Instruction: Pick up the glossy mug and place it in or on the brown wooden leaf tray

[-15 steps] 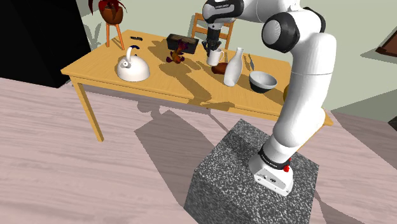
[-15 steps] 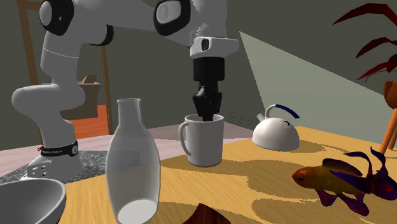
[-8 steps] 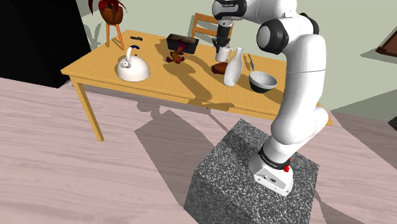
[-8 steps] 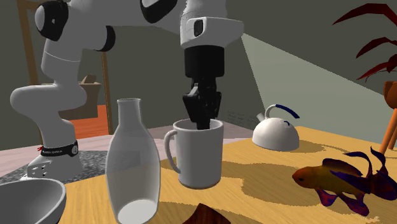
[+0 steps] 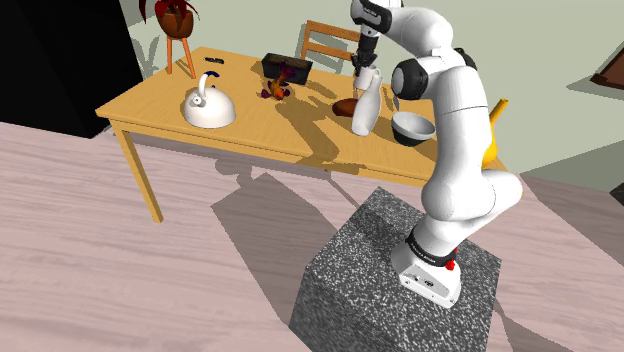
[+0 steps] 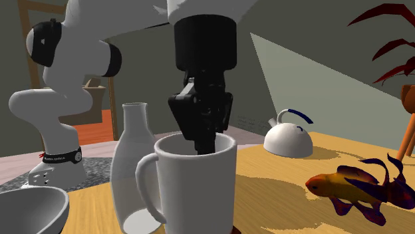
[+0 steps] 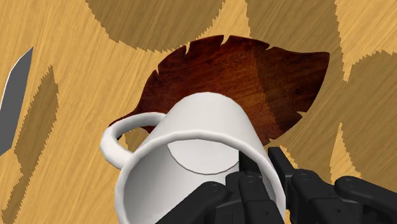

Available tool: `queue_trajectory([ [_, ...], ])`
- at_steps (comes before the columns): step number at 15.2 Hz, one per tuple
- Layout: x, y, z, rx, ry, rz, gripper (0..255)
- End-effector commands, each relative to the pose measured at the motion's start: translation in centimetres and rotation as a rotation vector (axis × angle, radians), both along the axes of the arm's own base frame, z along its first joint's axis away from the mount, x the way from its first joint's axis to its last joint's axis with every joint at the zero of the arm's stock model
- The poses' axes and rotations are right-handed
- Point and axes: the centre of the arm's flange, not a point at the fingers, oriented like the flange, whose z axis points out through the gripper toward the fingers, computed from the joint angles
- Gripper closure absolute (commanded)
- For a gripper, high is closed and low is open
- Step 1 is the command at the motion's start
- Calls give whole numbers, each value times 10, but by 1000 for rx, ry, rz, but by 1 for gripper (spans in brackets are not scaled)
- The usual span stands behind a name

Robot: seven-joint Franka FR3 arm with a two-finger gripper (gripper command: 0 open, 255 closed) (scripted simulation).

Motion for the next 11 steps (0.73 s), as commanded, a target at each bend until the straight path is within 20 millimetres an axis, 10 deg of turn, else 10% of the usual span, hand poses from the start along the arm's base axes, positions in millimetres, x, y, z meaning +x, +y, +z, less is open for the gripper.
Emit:
queue_trajectory([
  [1, -6, -14, -6, 6, 10, 6, 255],
  [11, -6, -14, -59, 6, 10, 6, 255],
])
